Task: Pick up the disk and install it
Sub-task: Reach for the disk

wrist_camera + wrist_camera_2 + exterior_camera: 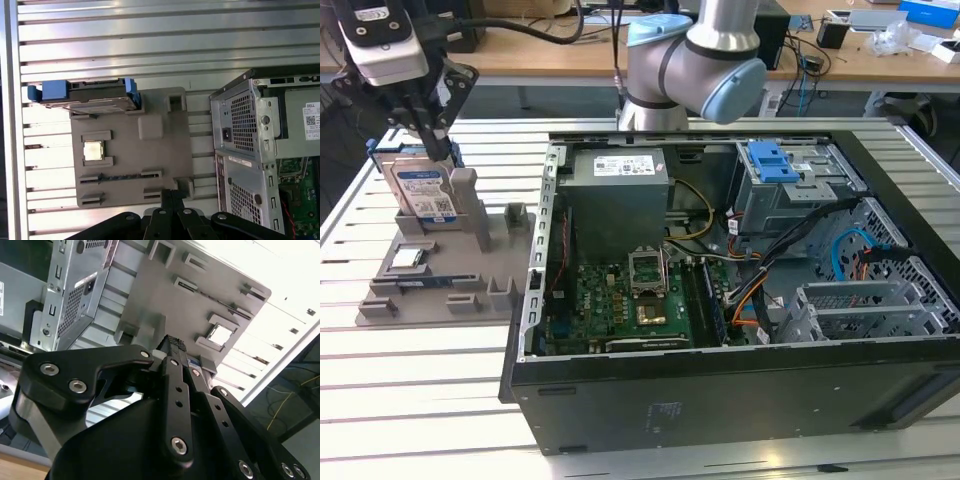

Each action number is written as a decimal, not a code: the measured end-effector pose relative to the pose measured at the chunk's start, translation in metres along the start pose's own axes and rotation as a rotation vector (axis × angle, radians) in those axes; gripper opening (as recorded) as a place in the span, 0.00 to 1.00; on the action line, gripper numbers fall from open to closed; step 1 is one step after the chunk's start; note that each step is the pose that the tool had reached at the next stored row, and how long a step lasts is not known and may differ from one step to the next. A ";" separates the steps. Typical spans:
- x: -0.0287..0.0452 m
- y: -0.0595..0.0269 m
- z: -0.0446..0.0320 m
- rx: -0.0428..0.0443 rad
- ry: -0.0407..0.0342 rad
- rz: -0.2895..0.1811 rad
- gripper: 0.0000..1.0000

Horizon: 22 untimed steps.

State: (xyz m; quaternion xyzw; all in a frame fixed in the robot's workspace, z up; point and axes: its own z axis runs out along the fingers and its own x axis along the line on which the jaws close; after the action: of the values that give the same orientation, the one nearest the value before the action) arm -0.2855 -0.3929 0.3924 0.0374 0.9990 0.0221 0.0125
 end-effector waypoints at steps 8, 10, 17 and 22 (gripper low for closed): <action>0.0176 -0.0002 -0.0001 0.0000 -0.0001 0.000 0.10; 0.0221 -0.0004 -0.0002 0.0000 0.0000 0.000 0.10; 0.0391 0.0012 -0.0003 0.0000 -0.0001 0.000 0.10; 0.0477 0.0112 0.0001 0.0000 -0.0001 0.000 0.10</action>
State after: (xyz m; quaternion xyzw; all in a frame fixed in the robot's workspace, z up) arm -0.3321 -0.3781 0.3916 0.0375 0.9990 0.0221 0.0125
